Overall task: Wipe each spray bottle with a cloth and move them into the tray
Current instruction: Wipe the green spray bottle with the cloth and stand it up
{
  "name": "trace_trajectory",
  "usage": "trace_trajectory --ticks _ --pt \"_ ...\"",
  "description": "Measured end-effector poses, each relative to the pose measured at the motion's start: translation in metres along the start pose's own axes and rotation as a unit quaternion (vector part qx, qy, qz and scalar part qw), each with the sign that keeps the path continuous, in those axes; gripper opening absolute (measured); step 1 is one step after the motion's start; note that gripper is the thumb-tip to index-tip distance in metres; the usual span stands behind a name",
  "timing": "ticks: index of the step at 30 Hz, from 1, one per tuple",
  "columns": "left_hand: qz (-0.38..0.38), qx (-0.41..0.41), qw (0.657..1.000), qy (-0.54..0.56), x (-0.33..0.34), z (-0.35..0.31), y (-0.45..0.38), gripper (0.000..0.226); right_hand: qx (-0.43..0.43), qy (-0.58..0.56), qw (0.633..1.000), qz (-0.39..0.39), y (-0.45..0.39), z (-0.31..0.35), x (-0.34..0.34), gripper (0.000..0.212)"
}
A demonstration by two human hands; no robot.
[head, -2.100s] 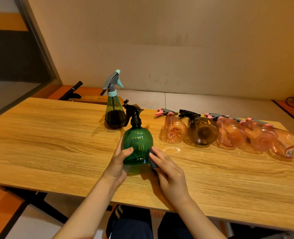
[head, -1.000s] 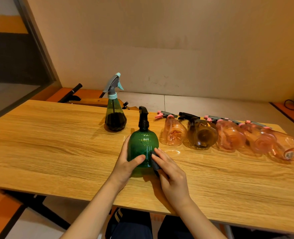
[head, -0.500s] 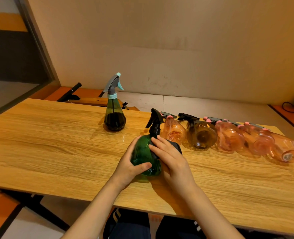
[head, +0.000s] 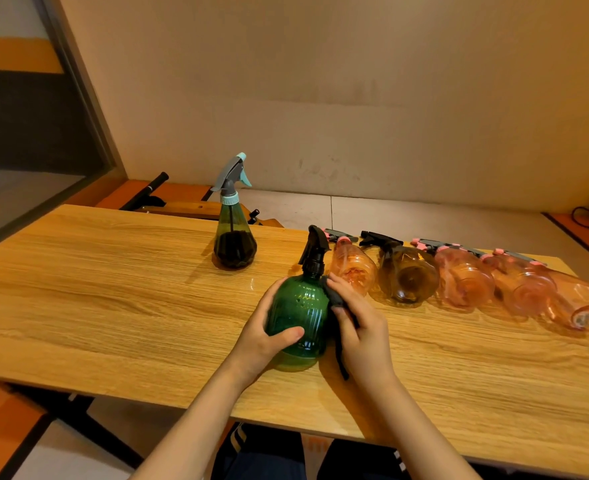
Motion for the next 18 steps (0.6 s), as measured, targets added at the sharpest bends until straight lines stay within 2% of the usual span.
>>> trace_trajectory --ticks 4,7,10,15,18 --pt "-0.008 -0.015 1.0 0.027 -0.004 0.004 -0.002 0.085 0.0 0.004 1.0 -0.018 0.021 -0.005 0.003 0.054" --pt "-0.037 -0.03 0.993 0.108 -0.01 0.006 -0.004 0.092 -0.027 0.019 0.999 0.026 0.035 -0.002 0.015 0.062" --pt "-0.057 -0.04 0.982 0.176 -0.015 0.007 -0.004 0.111 -0.069 0.031 0.995 0.061 0.042 0.004 0.023 0.066" --pt "-0.06 -0.048 0.976 0.205 -0.014 0.004 -0.004 0.112 -0.089 0.036 0.993 0.063 0.042 0.008 0.021 0.066" --pt "-0.055 -0.057 0.976 0.204 -0.013 0.005 -0.003 0.12 -0.087 0.03 0.995 0.048 0.041 0.008 0.019 0.063"
Point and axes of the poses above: each hand's wrist, its own y-axis away from the middle knuckle, its own x-axis out of the palm, z = x × y, the point moved 7 cm from there along -y, towards the middle knuckle
